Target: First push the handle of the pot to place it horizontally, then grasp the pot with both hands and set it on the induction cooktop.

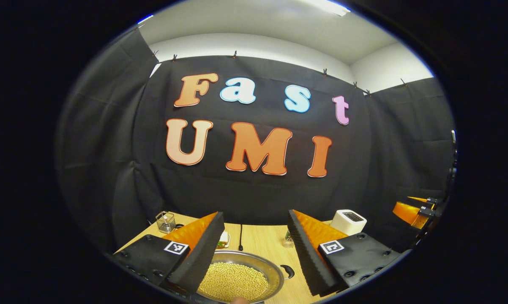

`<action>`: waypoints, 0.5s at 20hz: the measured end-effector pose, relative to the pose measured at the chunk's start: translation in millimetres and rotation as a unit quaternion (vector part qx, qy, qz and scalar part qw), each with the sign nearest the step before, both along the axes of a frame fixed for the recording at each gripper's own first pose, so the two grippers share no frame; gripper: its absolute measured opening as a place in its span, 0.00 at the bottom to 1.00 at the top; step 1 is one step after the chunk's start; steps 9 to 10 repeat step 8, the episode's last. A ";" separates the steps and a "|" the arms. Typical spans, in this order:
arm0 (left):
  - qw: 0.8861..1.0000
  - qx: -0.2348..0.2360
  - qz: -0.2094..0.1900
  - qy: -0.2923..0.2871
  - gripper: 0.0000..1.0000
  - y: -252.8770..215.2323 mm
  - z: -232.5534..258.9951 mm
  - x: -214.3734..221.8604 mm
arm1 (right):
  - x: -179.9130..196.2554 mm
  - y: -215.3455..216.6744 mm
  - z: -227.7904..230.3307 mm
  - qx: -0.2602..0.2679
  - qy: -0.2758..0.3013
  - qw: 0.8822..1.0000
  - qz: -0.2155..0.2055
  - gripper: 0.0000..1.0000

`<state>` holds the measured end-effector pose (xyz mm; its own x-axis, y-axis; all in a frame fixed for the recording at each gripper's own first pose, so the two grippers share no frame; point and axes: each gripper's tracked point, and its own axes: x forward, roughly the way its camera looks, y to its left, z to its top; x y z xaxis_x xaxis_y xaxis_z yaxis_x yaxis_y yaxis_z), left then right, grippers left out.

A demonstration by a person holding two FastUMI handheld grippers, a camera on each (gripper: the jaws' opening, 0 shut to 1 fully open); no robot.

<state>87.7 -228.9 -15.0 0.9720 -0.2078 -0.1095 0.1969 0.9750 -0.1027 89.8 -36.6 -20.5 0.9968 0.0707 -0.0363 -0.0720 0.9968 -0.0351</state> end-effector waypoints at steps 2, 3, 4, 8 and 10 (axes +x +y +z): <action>0.999 0.021 0.022 -0.012 0.97 13.2 5.4 -1.0 | -0.2 2.7 0.3 0.003 -0.002 1.000 0.005 0.95; 0.999 0.026 0.025 -0.013 0.97 11.8 6.6 -4.3 | -1.4 4.7 0.6 0.006 -0.004 1.000 0.010 0.95; 0.999 0.022 0.020 -0.013 0.97 8.4 7.9 -8.6 | -1.1 5.5 2.7 0.009 -0.007 1.000 0.013 0.95; 0.999 0.022 0.029 -0.035 0.97 14.9 26.6 -11.8 | 1.5 2.1 5.8 0.013 -0.015 1.000 0.014 0.95; 0.999 0.022 0.029 -0.035 0.97 14.9 26.6 -11.8 | 1.5 2.1 5.8 0.013 -0.015 1.000 0.014 0.95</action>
